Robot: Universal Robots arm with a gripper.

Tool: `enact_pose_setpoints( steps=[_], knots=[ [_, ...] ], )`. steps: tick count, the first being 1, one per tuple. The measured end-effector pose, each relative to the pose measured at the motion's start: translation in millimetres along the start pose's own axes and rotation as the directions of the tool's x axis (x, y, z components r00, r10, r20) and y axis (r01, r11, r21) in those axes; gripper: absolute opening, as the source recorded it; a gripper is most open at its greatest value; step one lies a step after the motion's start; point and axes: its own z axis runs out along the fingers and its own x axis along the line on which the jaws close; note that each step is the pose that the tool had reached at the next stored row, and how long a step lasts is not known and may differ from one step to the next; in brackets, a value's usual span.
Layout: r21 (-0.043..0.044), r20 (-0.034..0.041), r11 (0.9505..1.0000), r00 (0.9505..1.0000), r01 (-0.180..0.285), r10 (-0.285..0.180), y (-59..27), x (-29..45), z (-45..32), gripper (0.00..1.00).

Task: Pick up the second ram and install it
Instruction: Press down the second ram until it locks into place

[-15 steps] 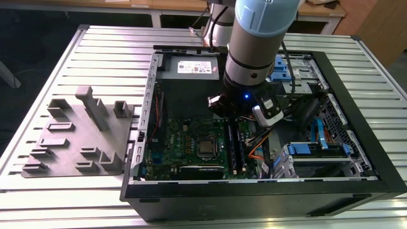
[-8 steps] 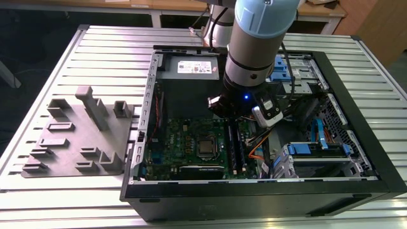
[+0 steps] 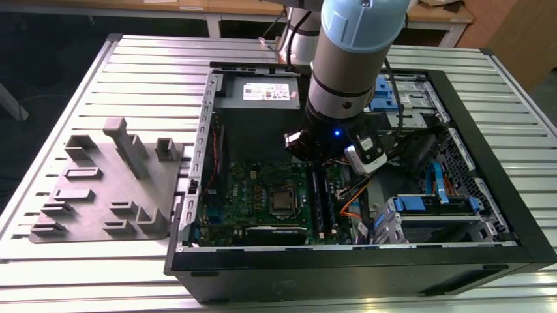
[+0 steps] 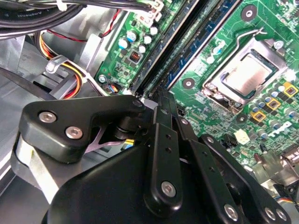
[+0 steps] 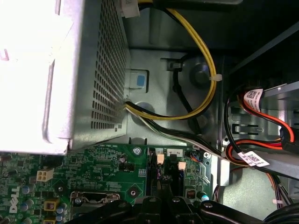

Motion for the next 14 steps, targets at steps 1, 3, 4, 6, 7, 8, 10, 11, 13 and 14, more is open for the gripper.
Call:
enact_pose_setpoints(
  steps=[1, 3, 4, 6, 7, 8, 10, 11, 13, 14],
  knots=[
    [0.0001, -0.0001, 1.0, 1.0, 0.0, 0.0, 0.0, 0.0, 0.0, 0.07],
    [0.0, 0.0, 1.0, 1.0, 0.0, 0.0, -0.1, 0.0, 0.7, 0.07],
    [0.0001, 0.0, 1.0, 1.0, 0.0, 0.0, -0.1, 0.0, 0.8, 0.07],
    [0.0002, -0.0001, 1.0, 1.0, 0.0, 0.0, -0.1, 0.0, 0.8, 0.07],
    [0.0001, 0.0, 1.0, 1.0, 0.0, 0.0, -0.1, 0.0, 0.9, 0.07],
    [0.0, 0.0, 1.0, 1.0, 0.0, 0.0, -0.1, 0.0, 0.9, 0.07],
    [-0.0002, 0.0001, 1.0, 1.0, 0.0, 0.0, -0.1, 0.0, 1.9, 0.07],
    [-0.0002, 0.0001, 1.0, 1.0, 0.0, 0.0, -0.2, 0.0, 2.3, 0.07],
    [0.0002, 0.0, 1.0, 1.0, 0.0, 0.0, -0.2, 0.1, 2.3, 0.07],
    [0.0002, 0.0, 1.0, 1.0, 0.0, 0.0, -0.2, 0.1, 2.3, 0.07]
  ],
)
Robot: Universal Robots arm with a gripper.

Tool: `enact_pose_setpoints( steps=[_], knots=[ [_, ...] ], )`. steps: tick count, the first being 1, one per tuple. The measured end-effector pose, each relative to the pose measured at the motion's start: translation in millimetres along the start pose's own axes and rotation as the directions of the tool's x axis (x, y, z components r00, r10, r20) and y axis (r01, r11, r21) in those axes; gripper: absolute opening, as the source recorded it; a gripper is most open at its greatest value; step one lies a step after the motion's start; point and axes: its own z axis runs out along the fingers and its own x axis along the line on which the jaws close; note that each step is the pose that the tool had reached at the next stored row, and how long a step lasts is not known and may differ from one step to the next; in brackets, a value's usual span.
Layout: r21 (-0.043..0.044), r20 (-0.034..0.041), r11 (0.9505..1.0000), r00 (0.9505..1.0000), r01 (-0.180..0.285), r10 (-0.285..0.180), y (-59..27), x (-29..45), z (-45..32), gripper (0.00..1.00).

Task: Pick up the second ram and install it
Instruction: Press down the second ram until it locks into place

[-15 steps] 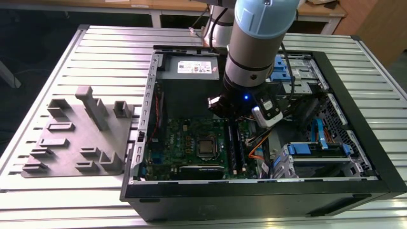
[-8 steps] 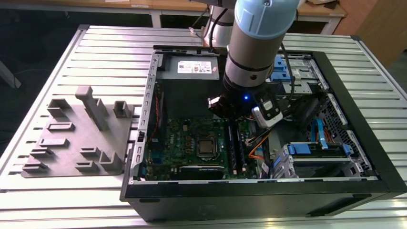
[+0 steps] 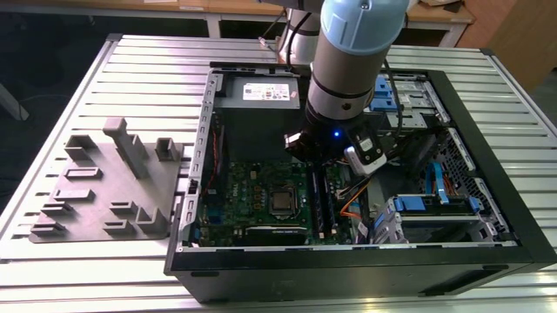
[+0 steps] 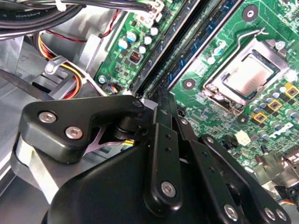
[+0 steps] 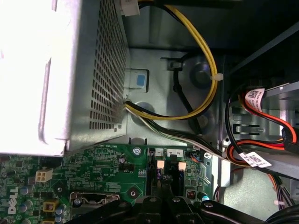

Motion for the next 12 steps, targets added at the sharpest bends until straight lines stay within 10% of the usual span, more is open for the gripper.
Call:
enact_pose_setpoints(
  steps=[12],
  knots=[
    [-0.0001, 0.0, 1.0, 1.0, 0.0, 0.0, 0.0, 0.0, 0.5, 0.07]
  ],
)
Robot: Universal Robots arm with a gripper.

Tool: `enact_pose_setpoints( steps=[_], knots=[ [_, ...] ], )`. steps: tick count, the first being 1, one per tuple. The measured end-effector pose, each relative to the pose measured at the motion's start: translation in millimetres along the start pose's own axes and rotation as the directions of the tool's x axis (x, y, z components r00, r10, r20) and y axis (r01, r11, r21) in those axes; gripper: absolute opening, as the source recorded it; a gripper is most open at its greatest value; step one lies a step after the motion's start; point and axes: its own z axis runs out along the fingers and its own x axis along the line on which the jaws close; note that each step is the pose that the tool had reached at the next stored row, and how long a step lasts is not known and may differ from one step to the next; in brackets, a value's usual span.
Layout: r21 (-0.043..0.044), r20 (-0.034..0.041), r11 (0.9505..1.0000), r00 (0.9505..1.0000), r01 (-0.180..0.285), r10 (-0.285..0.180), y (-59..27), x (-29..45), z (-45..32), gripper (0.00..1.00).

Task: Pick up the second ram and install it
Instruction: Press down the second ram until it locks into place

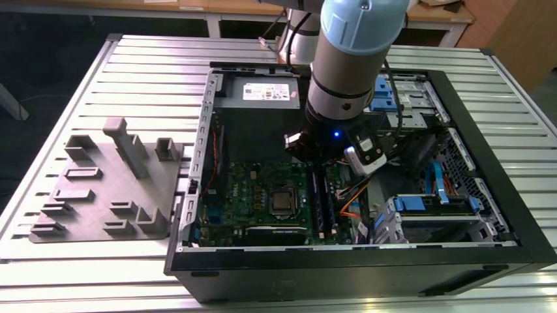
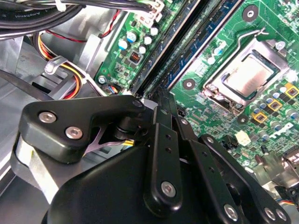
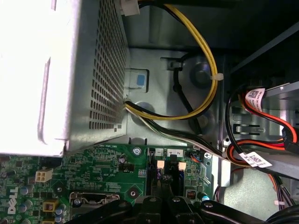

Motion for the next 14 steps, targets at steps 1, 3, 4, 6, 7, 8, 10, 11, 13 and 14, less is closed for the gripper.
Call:
enact_pose_setpoints(
  steps=[1, 3, 4, 6, 7, 8, 10, 11, 13, 14],
  knots=[
    [0.0, 0.0, 1.0, 1.0, 0.0, 0.0, 0.0, 0.0, 0.0, 0.07],
    [-0.0002, 0.0001, 1.0, 1.0, 0.0, 0.0, 0.0, 0.0, -0.4, 0.07],
    [-0.0015, 0.0008, 1.0, 1.0, 0.0, 0.0, 0.3, -0.1, -1.7, 0.07],
    [-0.0006, 0.0003, 1.0, 1.0, 0.0, 0.0, 0.6, -0.1, -5.1, 0.07],
    [-0.0003, 0.0001, 1.0, 1.0, 0.0, 0.0, 0.7, -0.1, -7.0, 0.07],
    [-0.0003, 0.0001, 1.0, 1.0, 0.0, 0.0, 0.8, -0.1, -8.8, 0.07],
    [-0.0001, 0.0001, 1.0, 1.0, 0.0, 0.0, 1.1, -0.2, -12.5, 0.07],
    [-0.0002, 0.0001, 1.0, 1.0, 0.0, 0.0, 1.3, -0.2, -14.4, 0.07],
    [-0.0002, 0.0001, 1.0, 1.0, 0.0, 0.0, 1.5, -0.2, -16.3, 0.07],
    [-0.0004, 0.0002, 1.0, 1.0, 0.0, 0.0, 1.5, -0.3, -16.2, 0.07]
  ],
)
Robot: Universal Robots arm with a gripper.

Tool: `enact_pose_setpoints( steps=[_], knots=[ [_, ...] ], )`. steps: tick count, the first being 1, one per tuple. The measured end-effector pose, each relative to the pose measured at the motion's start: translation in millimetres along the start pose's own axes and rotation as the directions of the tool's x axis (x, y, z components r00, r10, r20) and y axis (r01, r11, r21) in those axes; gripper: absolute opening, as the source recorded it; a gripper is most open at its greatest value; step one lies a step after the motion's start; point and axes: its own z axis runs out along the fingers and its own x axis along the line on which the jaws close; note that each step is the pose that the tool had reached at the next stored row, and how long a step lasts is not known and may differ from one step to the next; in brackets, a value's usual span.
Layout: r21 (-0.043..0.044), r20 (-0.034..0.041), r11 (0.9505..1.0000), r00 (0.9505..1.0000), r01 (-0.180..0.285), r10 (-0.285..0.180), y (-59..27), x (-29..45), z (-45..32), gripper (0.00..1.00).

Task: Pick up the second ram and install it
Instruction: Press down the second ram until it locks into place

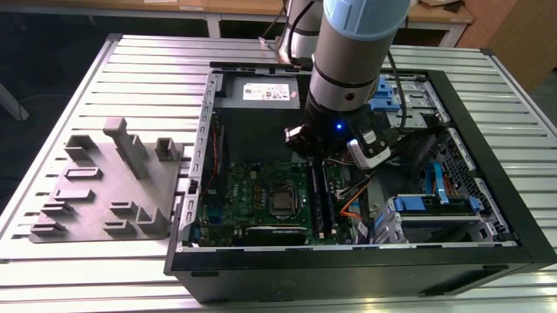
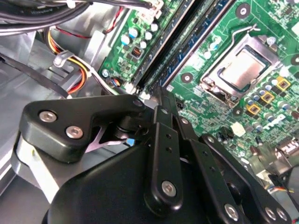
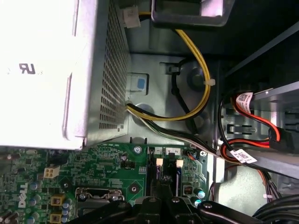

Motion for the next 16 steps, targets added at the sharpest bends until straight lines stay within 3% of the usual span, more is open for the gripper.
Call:
enact_pose_setpoints(
  steps=[6, 16],
  knots=[
    [0.0003, -0.0002, 1.0, 1.0, 0.0, 0.0, -2.9, 0.1, -0.5, 0.07],
    [0.0002, -0.0001, 1.0, 1.0, 0.0, 0.0, -22.6, 0.7, -2.3, 0.07]
  ],
)
